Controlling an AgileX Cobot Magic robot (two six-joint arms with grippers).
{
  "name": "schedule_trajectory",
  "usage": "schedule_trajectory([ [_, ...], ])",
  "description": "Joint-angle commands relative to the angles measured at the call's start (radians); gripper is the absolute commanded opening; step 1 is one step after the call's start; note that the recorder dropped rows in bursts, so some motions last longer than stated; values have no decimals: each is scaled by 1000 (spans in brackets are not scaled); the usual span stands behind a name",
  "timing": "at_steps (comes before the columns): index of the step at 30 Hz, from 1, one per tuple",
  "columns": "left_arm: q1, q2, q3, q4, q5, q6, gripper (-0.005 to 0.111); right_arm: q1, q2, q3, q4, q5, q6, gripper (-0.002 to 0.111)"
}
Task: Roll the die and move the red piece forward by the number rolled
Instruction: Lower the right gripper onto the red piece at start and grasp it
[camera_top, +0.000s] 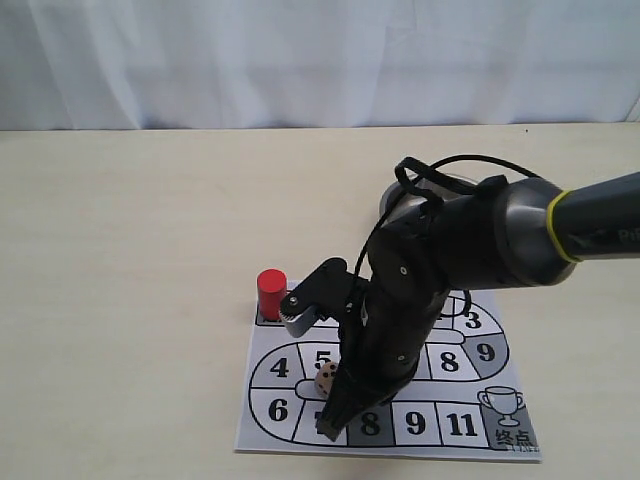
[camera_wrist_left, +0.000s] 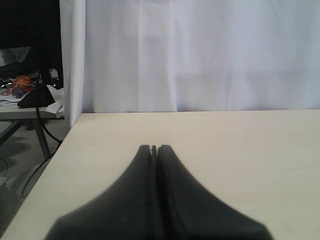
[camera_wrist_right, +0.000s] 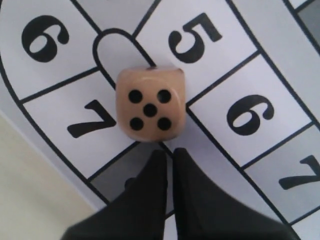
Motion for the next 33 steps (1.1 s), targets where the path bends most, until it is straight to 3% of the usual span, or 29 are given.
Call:
schedule_trajectory([
  [1,0,-1,-5,-1,-10,-2,0,1,-1,3,0,33,3,4],
  [7,0,-1,-5,-1,-10,-2,0,1,-28,-87,-72,233,31,4],
  [10,0,-1,-5,-1,-10,-2,0,1,-42,-136,-127,249,95,5],
  [15,0,-1,-5,-1,-10,-2,0,1,-48,-198,-136,183,145,23],
  [24,0,-1,-5,-1,-10,-2,0,1,-34,-226,-94,-88,232,59],
  [33,0,-1,-5,-1,-12,-2,0,1,73,-318,-14,-184,232,64],
])
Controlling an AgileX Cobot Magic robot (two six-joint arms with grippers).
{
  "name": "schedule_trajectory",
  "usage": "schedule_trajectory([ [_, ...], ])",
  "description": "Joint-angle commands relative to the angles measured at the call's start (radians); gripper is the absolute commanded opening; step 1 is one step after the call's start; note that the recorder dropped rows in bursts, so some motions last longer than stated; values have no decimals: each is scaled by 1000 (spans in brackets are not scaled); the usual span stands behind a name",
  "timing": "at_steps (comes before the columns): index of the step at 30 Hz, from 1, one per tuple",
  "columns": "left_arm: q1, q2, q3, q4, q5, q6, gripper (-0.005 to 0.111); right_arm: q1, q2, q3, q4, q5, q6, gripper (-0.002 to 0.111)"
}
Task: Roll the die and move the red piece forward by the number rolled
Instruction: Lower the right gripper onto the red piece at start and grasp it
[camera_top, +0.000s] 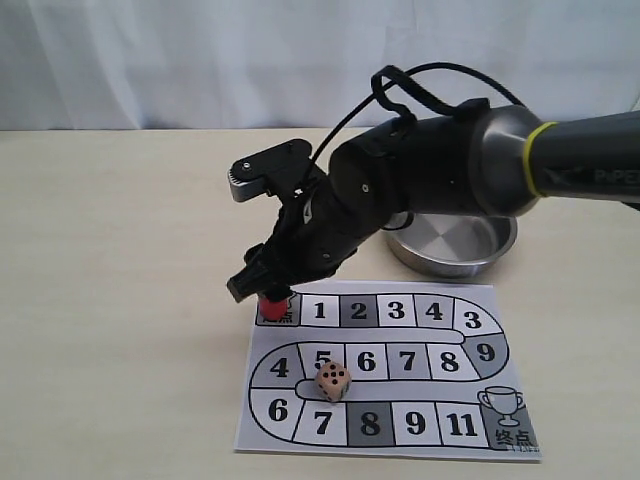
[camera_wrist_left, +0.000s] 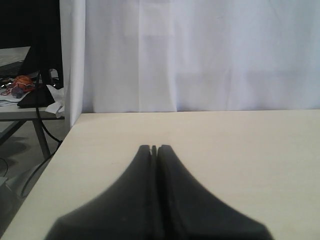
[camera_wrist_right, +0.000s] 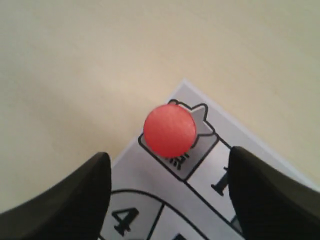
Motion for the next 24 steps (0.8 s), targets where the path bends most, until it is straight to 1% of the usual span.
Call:
schedule_trajectory([
  [1,0,-1,-5,-1,-12,-2,0,1,61,-61,12,-25,3,64],
  [10,0,-1,-5,-1,-12,-2,0,1,145,-88,12,-144,0,64],
  [18,0,-1,-5,-1,-12,-2,0,-1,165,-88,-60,-112,0,63],
  [21,0,-1,-5,-1,-12,-2,0,-1,165,-88,-58,-110,0,60],
  [24,0,-1,-5,-1,-10,-2,0,-1,165,-88,-55,-110,2,50],
])
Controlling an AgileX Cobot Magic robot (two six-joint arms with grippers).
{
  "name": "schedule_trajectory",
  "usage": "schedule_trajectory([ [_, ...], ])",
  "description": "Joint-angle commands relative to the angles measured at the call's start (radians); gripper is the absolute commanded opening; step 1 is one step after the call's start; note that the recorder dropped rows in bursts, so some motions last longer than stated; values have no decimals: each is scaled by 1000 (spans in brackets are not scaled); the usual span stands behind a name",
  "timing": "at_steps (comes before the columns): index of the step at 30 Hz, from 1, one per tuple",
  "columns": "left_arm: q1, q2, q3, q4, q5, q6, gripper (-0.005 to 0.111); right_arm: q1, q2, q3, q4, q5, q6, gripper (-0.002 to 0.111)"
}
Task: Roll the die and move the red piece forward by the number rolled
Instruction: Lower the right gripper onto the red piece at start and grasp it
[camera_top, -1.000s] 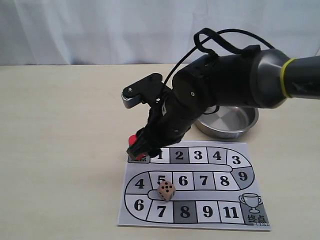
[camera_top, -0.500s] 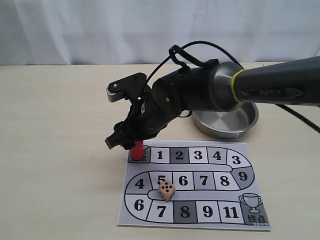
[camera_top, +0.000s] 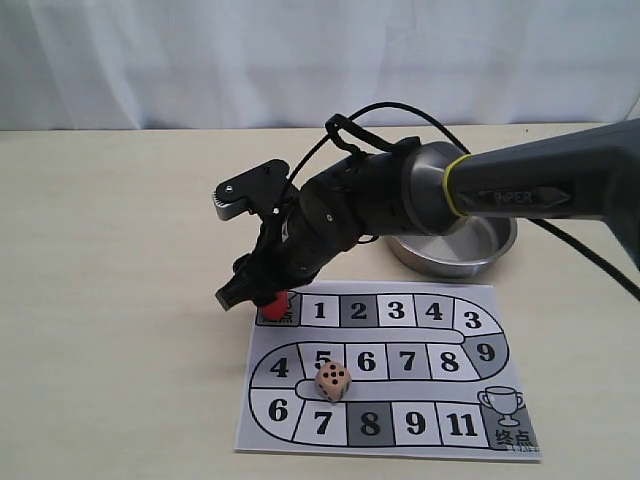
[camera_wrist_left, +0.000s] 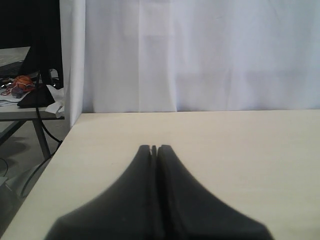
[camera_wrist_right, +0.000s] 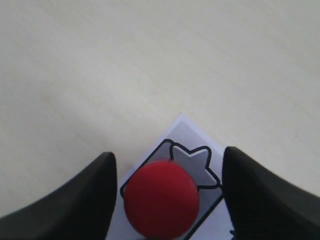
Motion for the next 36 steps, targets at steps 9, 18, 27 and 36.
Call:
schedule_trajectory([
  [9,0,-1,-5,-1,-10,-2,0,-1,14,-5,-9,15,2,48],
  [18,0,-1,-5,-1,-10,-2,0,-1,21,-5,-9,19,2,44],
  [27,0,-1,-5,-1,-11,-2,0,-1,16,-5,-9,26,2,4],
  [36,0,-1,-5,-1,-11,-2,0,-58,-48,-5,-31,122,7,4],
])
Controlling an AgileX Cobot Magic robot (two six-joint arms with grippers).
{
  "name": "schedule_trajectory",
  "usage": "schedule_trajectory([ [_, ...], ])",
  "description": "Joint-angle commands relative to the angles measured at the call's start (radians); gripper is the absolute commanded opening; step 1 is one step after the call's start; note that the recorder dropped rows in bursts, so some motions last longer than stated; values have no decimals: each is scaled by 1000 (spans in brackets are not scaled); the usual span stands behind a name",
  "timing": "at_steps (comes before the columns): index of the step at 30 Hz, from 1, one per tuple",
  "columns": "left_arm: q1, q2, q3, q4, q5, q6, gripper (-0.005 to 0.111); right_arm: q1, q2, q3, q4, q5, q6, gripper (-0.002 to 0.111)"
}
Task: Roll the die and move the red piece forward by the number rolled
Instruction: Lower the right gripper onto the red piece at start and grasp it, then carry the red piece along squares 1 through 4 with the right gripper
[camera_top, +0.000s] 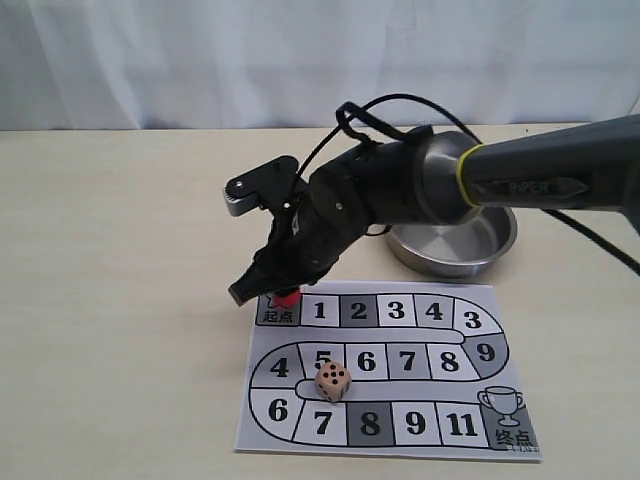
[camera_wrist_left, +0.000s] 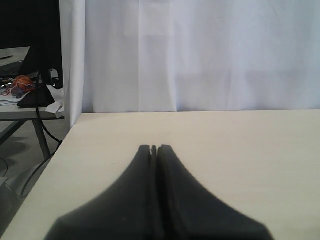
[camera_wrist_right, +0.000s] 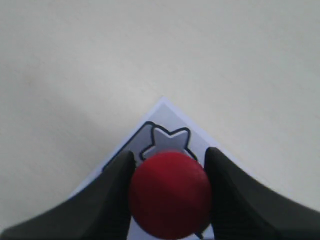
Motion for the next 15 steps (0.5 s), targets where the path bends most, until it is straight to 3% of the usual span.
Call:
schedule_trajectory([
  [1,0,-1,-5,-1,-11,-2,0,-46,-29,-5,-14,71,7,4],
  [15,0,-1,-5,-1,-11,-2,0,-65,34,-1,46,118,11,4],
])
